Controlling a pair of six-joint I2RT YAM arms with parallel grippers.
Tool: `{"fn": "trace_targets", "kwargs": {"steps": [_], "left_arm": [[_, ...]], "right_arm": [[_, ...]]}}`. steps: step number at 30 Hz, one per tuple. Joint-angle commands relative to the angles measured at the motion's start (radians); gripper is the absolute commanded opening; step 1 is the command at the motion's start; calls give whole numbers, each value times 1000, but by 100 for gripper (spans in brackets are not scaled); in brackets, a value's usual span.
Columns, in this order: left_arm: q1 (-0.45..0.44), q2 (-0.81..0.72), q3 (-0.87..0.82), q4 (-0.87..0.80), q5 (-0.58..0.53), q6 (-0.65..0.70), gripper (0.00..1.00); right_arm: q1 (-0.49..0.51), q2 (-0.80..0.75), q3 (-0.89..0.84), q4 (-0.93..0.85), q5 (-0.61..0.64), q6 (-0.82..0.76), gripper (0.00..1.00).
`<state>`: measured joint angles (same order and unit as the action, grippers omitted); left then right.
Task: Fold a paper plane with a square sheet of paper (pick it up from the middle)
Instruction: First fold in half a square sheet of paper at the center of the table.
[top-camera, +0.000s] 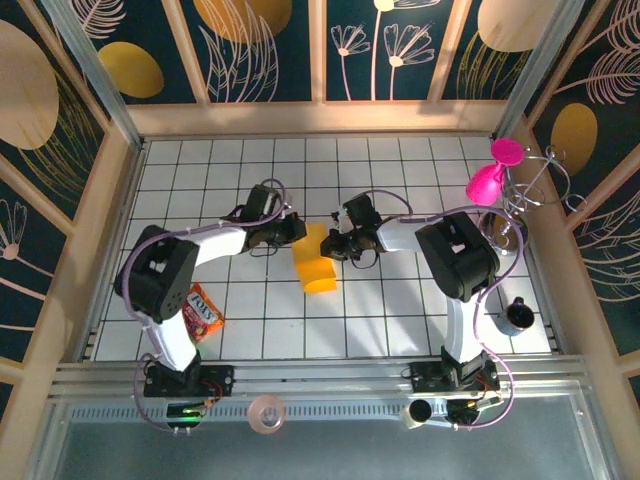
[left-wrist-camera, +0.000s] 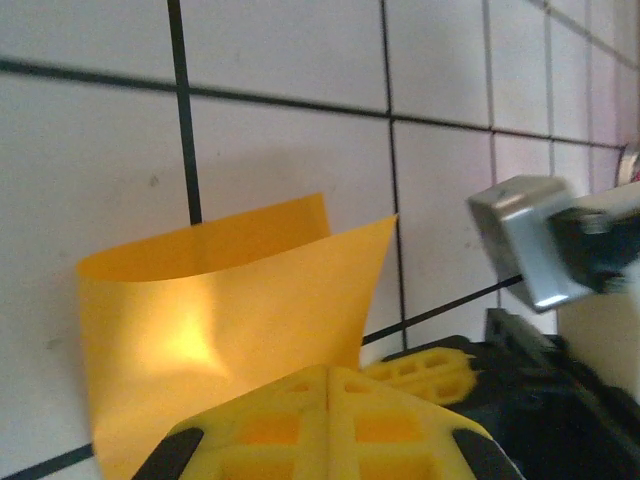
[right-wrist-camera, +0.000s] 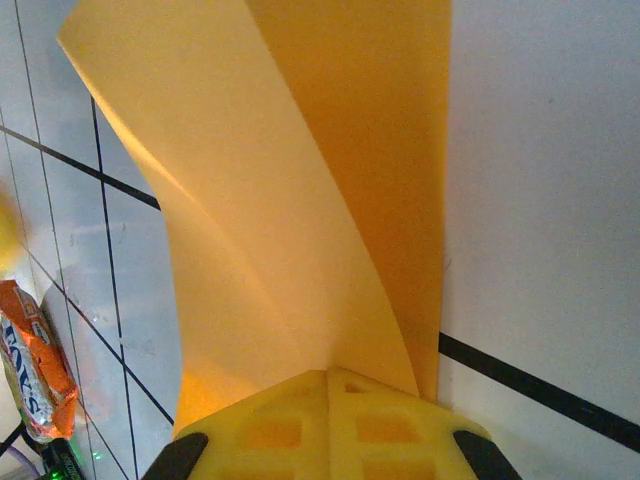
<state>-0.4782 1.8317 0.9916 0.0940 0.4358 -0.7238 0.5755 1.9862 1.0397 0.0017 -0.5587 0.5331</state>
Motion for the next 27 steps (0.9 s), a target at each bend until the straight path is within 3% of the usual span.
{"fn": "trace_targets", "kwargs": {"steps": [1,12,21,27], "left_arm": [[-15,47,40,1,42,-17,6],[17,109,11,-42,-82,16,6],[163,64,-85,-60,-108,65,5],[154,-27,-42,-85,-54,64,6]], "right_arm": [[0,157,-109,-250,279,-13,0],[0,159,-129,-269,314,-13,0],[-1,149,-140,-266,329,-2,0],[1,145,-141,-258,322,-1,0]]}}
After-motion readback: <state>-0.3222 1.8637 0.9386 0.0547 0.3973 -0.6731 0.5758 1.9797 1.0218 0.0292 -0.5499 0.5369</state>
